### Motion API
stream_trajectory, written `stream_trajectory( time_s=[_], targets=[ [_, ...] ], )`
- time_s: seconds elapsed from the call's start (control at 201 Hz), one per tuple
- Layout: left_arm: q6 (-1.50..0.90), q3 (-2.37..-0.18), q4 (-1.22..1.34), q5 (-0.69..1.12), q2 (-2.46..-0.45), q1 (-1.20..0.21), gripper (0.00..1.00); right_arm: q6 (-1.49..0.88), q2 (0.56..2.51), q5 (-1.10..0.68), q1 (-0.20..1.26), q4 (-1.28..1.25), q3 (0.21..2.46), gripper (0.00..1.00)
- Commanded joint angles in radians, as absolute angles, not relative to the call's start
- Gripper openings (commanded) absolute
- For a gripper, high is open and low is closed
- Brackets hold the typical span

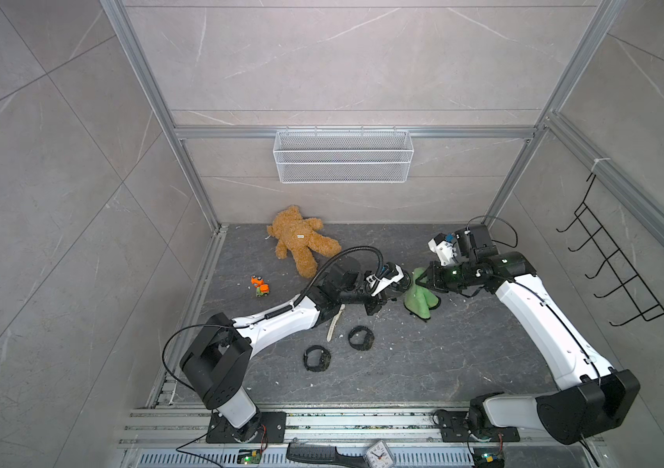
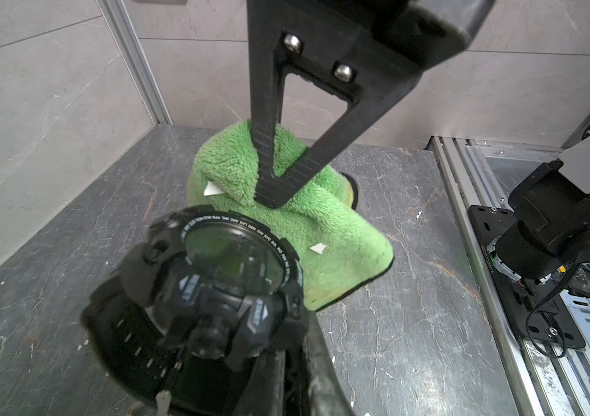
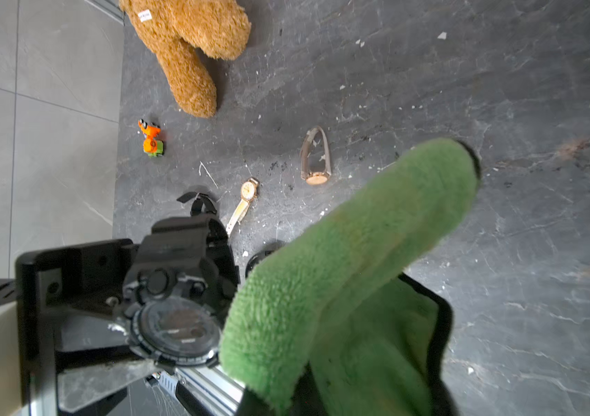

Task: Wipe the watch dial
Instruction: Wipe the dirt from the watch dial, then place the cleaning item at the center of the board.

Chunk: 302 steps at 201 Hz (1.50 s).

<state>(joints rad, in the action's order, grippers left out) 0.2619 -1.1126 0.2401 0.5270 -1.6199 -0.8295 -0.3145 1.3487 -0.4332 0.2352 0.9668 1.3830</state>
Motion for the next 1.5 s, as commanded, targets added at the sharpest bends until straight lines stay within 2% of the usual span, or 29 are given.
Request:
stream_trajectory(
  time_s=[0.0, 0.214, 0.572, 0.597, 0.687, 0.791, 0.851, 1.025, 1.155, 1.21, 1.309, 1.498],
  targets=[
    [0.273, -1.149, 0.284, 0.547, -1.578, -0.833, 0.00, -0.269, 1.295, -0.415, 0.233, 1.037, 1.409, 0.00],
    [0.270, -1.132, 0.284, 0.536, -1.565, -0.833, 0.00, -0.314, 1.333, -0.100, 0.233, 1.207, 1.380, 0.00],
    [0.254, -1.089, 0.288, 0.531, -1.530, -0.833, 0.00, -0.455, 1.496, -0.020, 0.233, 1.141, 1.334, 0.00],
    [0.253, -1.086, 0.286, 0.528, -1.527, -0.833, 0.00, -0.454, 1.514, -0.020, 0.234, 1.135, 1.337, 0.04],
    [0.251, -1.073, 0.281, 0.517, -1.510, -0.833, 0.00, -0.455, 1.567, -0.030, 0.233, 1.119, 1.339, 0.30],
    [0.249, -1.053, 0.279, 0.502, -1.484, -0.833, 0.00, -0.458, 1.542, -0.025, 0.233, 1.090, 1.317, 0.48],
    [0.248, -1.043, 0.276, 0.494, -1.472, -0.833, 0.00, -0.454, 1.527, -0.001, 0.233, 1.097, 1.310, 0.54],
    [0.249, -1.023, 0.270, 0.482, -1.451, -0.833, 0.00, -0.452, 1.529, 0.065, 0.234, 1.122, 1.268, 0.54],
    [0.243, -1.020, 0.268, 0.479, -1.445, -0.833, 0.00, -0.491, 1.552, 0.377, 0.221, 1.168, 1.274, 0.55],
    [0.239, -1.021, 0.264, 0.481, -1.444, -0.833, 0.00, -0.491, 1.578, 0.444, 0.194, 1.200, 1.318, 0.55],
    [0.245, -1.021, 0.252, 0.482, -1.438, -0.833, 0.00, -0.479, 1.599, 0.424, 0.178, 1.223, 1.382, 0.55],
    [0.236, -0.999, 0.256, 0.463, -1.413, -0.833, 0.00, -0.466, 1.536, 0.206, 0.183, 1.170, 1.332, 0.56]
  ],
)
